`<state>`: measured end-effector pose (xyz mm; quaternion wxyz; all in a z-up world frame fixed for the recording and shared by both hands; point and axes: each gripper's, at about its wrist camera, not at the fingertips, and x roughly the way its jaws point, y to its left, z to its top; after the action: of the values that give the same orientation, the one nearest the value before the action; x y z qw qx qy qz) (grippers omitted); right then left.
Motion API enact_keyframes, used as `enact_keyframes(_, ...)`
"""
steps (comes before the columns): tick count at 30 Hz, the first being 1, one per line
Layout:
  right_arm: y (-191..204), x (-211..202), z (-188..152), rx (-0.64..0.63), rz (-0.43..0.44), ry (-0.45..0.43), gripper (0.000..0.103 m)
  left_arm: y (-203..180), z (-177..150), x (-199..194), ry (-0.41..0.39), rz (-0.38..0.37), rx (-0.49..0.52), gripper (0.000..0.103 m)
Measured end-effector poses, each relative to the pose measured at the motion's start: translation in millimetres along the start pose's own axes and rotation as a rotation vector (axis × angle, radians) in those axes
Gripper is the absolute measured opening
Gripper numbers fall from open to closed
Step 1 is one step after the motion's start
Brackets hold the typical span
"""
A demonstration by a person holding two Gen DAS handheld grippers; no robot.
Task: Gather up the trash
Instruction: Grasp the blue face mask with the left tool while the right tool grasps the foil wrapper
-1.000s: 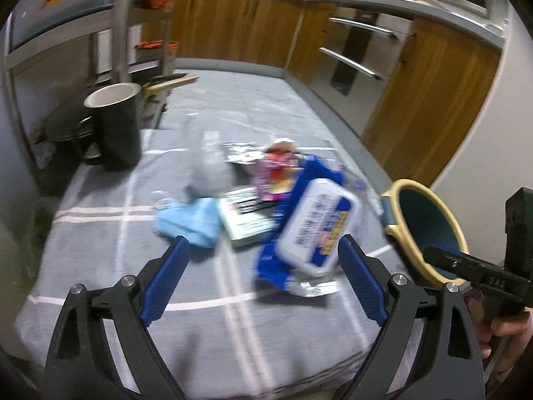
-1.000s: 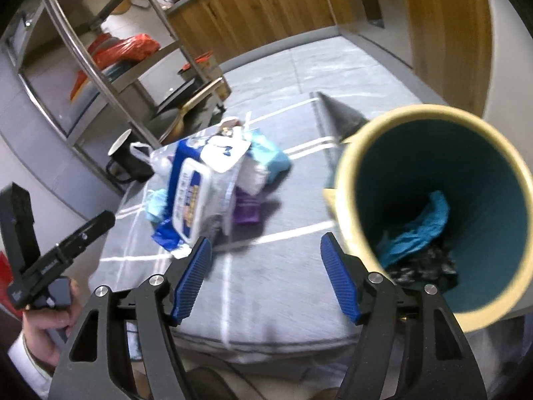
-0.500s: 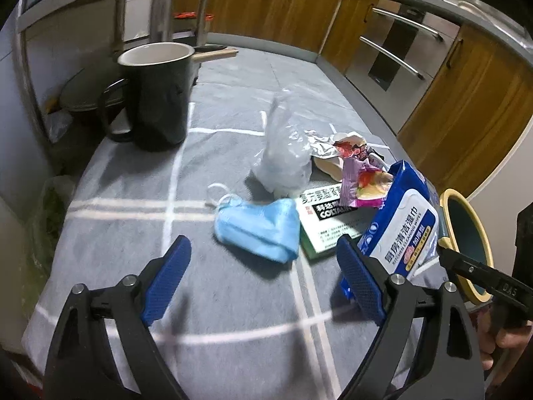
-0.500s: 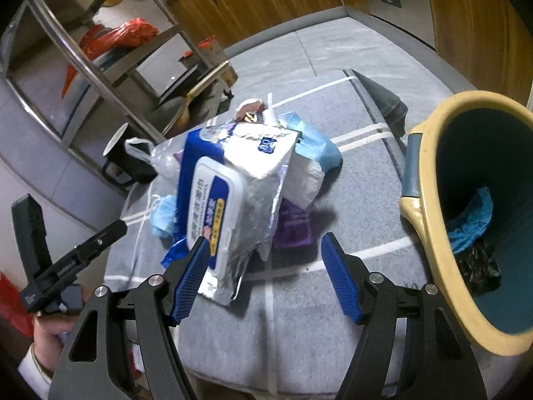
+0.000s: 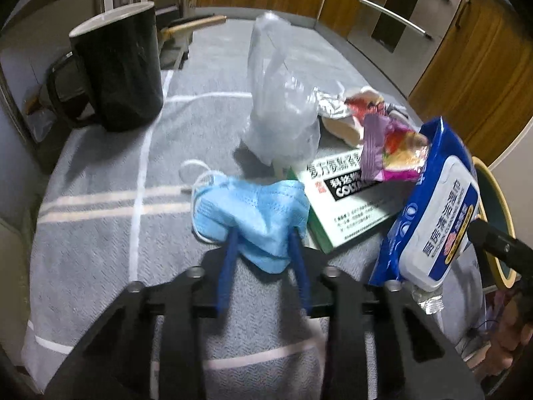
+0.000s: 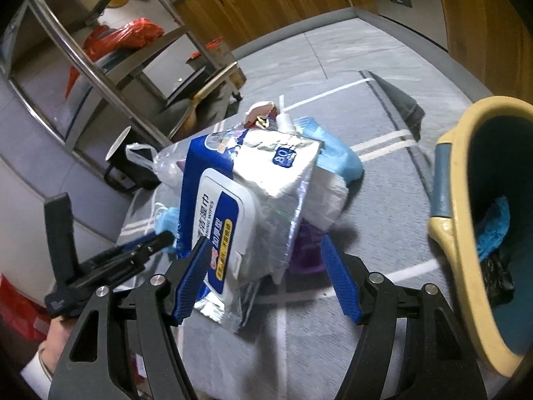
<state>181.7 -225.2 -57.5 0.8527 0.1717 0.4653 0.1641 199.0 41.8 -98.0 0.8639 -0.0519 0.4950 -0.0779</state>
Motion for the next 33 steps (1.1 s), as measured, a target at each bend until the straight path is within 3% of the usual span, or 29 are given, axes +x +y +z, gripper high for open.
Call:
enact_keyframes(4, 8.2, 1.5, 0.5, -0.030, 0.006, -0.010, 0.043, 0.1, -2.4, -2.6, 0.001, -0.006, 0.006, 0.014)
enact_keyframes(11, 17.6, -10.6, -1.9, -0.072, 0.037, -0.046, 0.015, 7.7, -5.9, -13.8, -0.020, -0.004, -0.037, 0.014)
enact_keyframes(21, 36.2, -29.0, -8.5, -0.120, 0.085, -0.068, 0.009, 9.0, -14.3, -43.3, -0.069, -0.021, -0.086, 0.014)
enact_keyframes(33, 44.8, -32.8, -16.5, -0.178, 0.059, -0.047, 0.010, 6.3, -27.0, -60.5, -0.077, -0.073, -0.135, 0.014)
